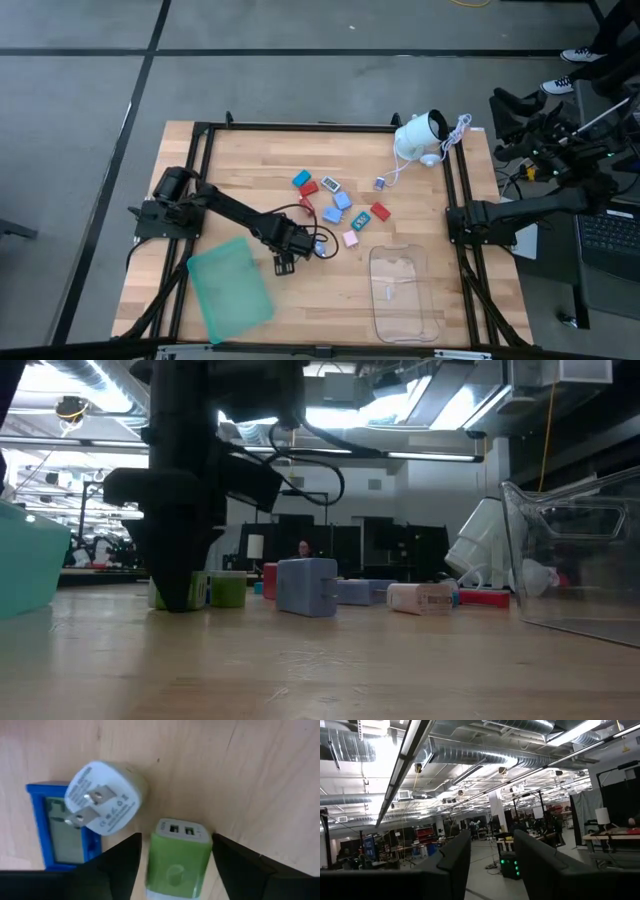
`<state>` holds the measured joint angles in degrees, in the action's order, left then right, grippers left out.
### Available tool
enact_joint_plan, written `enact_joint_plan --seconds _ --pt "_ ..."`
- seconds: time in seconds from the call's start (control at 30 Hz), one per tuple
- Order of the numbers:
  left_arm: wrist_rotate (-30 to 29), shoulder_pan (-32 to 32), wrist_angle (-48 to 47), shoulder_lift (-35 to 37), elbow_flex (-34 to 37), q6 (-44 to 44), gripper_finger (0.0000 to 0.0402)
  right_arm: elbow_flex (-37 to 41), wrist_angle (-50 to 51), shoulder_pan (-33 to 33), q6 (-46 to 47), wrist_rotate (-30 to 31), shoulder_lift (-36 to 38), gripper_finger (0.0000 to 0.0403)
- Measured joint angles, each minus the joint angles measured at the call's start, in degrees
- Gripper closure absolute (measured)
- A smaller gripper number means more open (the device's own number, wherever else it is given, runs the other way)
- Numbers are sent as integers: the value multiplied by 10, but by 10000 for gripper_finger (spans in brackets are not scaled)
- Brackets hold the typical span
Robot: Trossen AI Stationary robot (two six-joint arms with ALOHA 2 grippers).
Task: Pick & Place Office items
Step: Put the bottom green charger adapter into the blue bin
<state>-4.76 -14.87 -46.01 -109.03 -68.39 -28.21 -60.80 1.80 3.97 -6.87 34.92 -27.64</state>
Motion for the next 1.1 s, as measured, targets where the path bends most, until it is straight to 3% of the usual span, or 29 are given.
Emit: enact_joint_plan --seconds 0.2,0.4,0.5,0.6,0.73,0.87,1.0,1.1 --pt "7 -2 1 -3 0 -26 257 0 0 0 0 0 0 247" --pt "36 5 -12 21 3 -57 259 0 -6 0 2 0 0 247" --pt "71 3 -8 55 3 -69 259 0 -13 0 2 0 0 247" --pt "68 -4 -9 110 3 -86 259 0 -20 0 3 0 0 247" --pt "4 -8 5 206 3 -111 259 0 -22 0 3 0 0 247" --pt "-103 -35 52 304 10 -158 259 0 -22 0 4 0 0 247" --pt "-238 -93 151 391 74 -210 259 0 -17 0 7 -8 0 247" --pt "-300 -148 227 436 143 -255 259 0 -17 0 21 -14 -2 247"
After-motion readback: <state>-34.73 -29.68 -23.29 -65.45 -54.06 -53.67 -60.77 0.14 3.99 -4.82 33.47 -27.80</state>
